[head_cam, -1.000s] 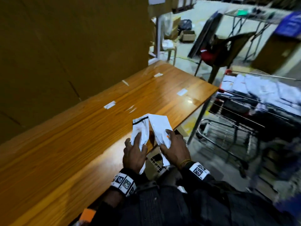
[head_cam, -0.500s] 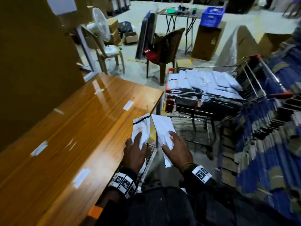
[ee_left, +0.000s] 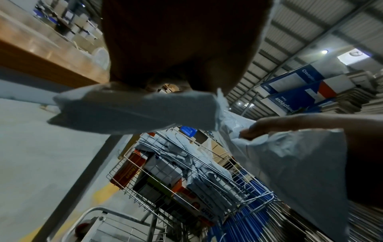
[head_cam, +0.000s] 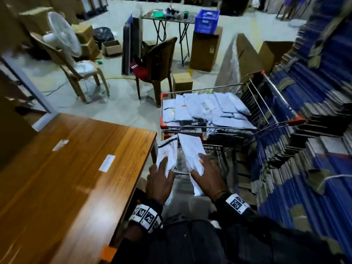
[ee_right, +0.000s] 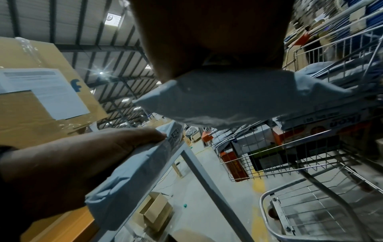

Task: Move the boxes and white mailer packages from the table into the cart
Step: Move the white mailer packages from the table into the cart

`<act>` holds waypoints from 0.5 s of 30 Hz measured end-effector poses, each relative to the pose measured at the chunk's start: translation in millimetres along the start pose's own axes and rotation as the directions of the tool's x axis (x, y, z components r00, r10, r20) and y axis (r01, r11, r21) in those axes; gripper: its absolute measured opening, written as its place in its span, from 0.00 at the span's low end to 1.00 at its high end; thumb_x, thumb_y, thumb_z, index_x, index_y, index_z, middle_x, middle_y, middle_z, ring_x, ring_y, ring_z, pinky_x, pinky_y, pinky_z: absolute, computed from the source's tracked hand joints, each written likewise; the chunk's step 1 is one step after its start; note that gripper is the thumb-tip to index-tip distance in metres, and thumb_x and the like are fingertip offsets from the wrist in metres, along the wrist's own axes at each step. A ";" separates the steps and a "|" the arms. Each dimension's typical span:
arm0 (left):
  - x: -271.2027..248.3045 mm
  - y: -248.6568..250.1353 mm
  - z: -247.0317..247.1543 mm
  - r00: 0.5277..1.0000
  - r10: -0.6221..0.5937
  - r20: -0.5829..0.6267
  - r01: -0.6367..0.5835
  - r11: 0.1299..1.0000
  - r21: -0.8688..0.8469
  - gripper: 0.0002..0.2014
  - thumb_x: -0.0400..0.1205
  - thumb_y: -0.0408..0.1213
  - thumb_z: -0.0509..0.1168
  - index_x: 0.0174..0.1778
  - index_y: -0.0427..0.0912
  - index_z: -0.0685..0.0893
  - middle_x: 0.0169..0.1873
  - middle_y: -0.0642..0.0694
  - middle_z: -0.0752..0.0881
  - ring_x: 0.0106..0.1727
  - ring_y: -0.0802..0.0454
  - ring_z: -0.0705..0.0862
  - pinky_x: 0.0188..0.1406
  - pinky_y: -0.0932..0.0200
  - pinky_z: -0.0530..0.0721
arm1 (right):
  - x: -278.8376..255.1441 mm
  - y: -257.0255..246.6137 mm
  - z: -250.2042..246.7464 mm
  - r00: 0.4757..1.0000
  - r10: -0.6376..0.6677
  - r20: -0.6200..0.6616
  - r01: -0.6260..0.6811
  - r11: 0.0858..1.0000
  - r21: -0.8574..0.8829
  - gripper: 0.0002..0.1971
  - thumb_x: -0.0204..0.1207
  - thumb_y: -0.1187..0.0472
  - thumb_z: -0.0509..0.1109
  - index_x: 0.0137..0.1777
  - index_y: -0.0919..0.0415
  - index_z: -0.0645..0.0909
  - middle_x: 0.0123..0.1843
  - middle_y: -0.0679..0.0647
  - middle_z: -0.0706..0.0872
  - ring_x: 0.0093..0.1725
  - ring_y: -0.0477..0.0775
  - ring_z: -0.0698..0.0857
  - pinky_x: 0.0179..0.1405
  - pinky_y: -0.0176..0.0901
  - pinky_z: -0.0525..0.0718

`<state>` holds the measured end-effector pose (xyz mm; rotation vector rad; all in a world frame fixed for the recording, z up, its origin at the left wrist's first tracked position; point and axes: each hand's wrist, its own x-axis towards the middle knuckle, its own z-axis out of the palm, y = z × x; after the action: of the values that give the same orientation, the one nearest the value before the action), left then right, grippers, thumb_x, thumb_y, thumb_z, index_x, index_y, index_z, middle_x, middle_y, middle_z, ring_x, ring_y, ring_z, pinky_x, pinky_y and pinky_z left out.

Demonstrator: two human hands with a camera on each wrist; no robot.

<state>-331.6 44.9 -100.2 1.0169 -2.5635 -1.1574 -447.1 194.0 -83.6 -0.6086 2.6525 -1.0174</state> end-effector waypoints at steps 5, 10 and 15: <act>40.5 28.5 17.6 0.999 0.046 0.017 -0.046 0.998 0.040 0.28 0.86 0.52 0.58 0.83 0.61 0.60 0.77 0.39 0.67 0.77 0.36 0.69 0.72 0.43 0.72 | 41.0 12.9 -14.6 0.997 0.025 -0.068 -0.025 1.000 0.008 0.34 0.71 0.49 0.73 0.77 0.45 0.68 0.70 0.54 0.80 0.69 0.59 0.78 0.67 0.51 0.77; 79.3 54.8 41.5 0.999 0.008 0.050 -0.011 0.999 0.053 0.33 0.77 0.65 0.48 0.81 0.67 0.57 0.76 0.40 0.68 0.74 0.38 0.73 0.72 0.38 0.71 | 85.1 38.3 -30.9 0.996 0.066 -0.054 -0.063 0.997 0.051 0.34 0.71 0.48 0.72 0.77 0.44 0.66 0.71 0.54 0.78 0.69 0.58 0.78 0.67 0.54 0.78; 119.6 99.7 65.7 0.999 -0.026 0.029 0.025 0.999 0.037 0.29 0.86 0.51 0.58 0.84 0.59 0.59 0.77 0.39 0.66 0.72 0.34 0.74 0.69 0.47 0.72 | 145.6 69.0 -66.1 0.994 0.075 -0.075 -0.071 0.996 0.050 0.35 0.69 0.48 0.73 0.77 0.48 0.69 0.67 0.58 0.82 0.65 0.60 0.81 0.63 0.51 0.80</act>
<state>-500.0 55.7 -90.6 1.0519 -2.6111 -1.1438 -620.1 212.0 -92.3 -0.4680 2.6864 -1.1007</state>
